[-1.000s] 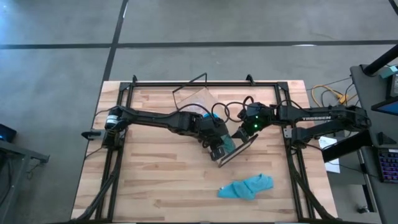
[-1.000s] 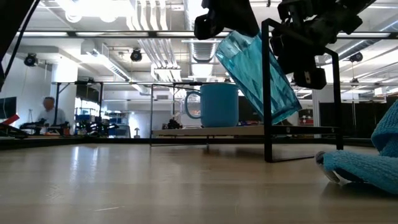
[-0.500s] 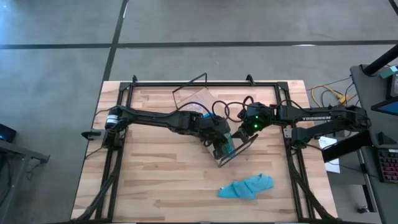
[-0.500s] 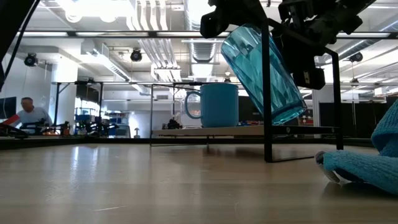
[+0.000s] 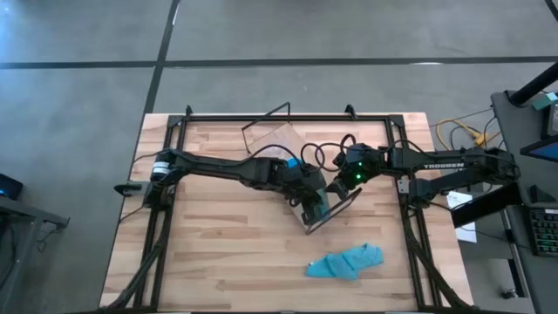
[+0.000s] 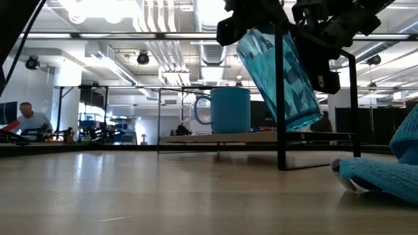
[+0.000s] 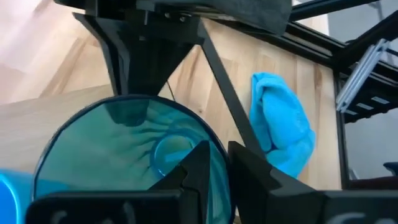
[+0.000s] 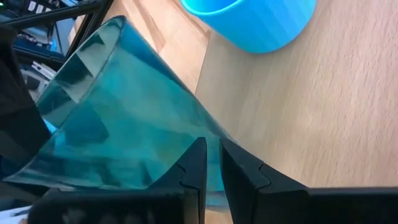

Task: Stack small to large cups/mugs on shelf
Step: Put the blue cup on the shelf

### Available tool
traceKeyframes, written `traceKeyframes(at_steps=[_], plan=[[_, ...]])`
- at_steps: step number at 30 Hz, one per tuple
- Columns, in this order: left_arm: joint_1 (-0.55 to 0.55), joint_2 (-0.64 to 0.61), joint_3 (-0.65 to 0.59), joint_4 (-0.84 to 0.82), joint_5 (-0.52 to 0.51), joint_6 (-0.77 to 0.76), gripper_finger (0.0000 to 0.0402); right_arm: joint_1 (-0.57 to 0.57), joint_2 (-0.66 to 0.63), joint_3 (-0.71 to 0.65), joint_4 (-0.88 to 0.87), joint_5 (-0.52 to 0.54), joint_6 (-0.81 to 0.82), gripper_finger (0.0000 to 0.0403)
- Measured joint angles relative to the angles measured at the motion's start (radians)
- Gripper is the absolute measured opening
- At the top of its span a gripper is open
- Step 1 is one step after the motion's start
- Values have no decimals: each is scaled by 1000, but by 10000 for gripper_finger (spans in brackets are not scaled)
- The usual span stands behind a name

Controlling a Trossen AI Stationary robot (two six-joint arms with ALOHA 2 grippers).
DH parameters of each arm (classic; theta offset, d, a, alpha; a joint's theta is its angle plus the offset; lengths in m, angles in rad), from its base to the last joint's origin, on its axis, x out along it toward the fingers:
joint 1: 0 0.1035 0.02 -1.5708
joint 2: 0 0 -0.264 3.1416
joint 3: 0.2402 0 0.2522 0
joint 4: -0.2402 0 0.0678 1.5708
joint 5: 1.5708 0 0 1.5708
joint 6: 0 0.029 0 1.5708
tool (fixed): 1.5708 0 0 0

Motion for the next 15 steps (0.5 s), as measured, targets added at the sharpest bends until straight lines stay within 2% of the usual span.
traceKeyframes(at_steps=[7, 15], plan=[[0, 0, 7, 16, 3, 0, 41, 0, -1, 0, 8, 6, -4, 38], [0, 0, 2, 35, 11, 0, 41, 0, -1, 0, 21, 65, -9, 38]])
